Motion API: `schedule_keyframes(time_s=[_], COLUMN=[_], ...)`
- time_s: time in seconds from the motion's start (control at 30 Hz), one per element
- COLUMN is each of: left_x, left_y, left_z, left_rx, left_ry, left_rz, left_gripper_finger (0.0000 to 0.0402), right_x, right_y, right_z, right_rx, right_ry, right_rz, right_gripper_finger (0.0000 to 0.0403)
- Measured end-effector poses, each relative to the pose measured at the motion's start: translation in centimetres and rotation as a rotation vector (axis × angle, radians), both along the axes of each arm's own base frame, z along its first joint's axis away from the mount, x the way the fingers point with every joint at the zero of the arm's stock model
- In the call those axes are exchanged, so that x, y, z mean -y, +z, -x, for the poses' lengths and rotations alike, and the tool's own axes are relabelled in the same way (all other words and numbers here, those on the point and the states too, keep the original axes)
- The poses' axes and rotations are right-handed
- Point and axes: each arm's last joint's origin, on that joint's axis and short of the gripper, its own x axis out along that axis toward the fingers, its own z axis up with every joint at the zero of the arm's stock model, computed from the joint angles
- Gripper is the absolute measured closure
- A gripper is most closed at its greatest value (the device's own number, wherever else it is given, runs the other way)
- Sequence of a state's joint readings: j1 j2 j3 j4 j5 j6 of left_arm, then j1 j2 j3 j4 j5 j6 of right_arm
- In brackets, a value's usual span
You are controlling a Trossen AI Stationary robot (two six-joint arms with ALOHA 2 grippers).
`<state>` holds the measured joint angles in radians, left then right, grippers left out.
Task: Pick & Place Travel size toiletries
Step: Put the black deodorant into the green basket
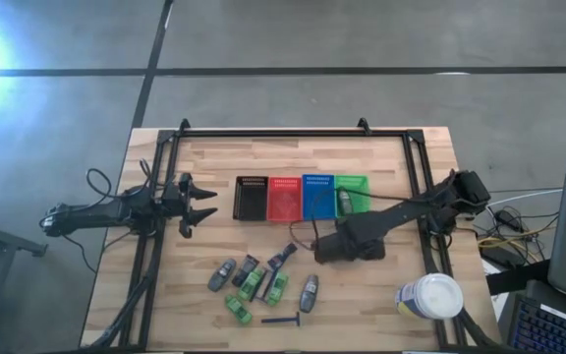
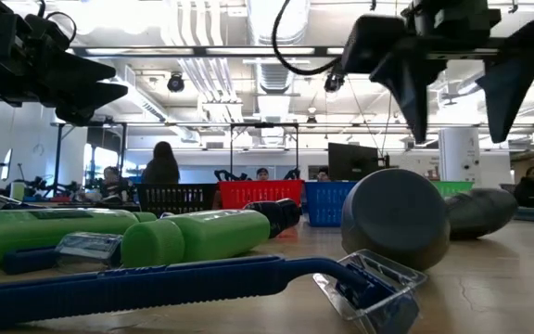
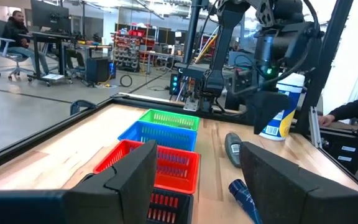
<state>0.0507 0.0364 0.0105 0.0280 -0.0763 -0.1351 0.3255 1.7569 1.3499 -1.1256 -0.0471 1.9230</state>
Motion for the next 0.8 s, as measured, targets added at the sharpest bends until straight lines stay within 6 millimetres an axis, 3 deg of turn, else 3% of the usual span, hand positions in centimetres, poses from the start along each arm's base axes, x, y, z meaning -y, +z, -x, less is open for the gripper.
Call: schedule_keyframes(time_s=[0.17, 0.43, 0.8], left_x=[0.0, 0.0, 0.0], left_y=[0.0, 0.0, 0.0], left_z=[0.0, 0.0, 0.0], left_rx=[0.000, 0.000, -0.001], left_ry=[0.000, -0.002, -0.002], left_rz=[0.000, 0.000, 0.000], left_gripper_finger=[0.0167, 0.0167, 0.0167], right_x=[-0.9, -0.8, 1.0], right_y=[-0.3, -3.5, -4.9], right_z=[0.1, -1.1, -1.6], right_rx=[0.020, -0.116, -0.121], right_ry=[-0.477, -0.556, -0.616], right_rz=[0.070, 0.043, 0.072], right_gripper_finger=[0.0087, 0.0084, 0.0061])
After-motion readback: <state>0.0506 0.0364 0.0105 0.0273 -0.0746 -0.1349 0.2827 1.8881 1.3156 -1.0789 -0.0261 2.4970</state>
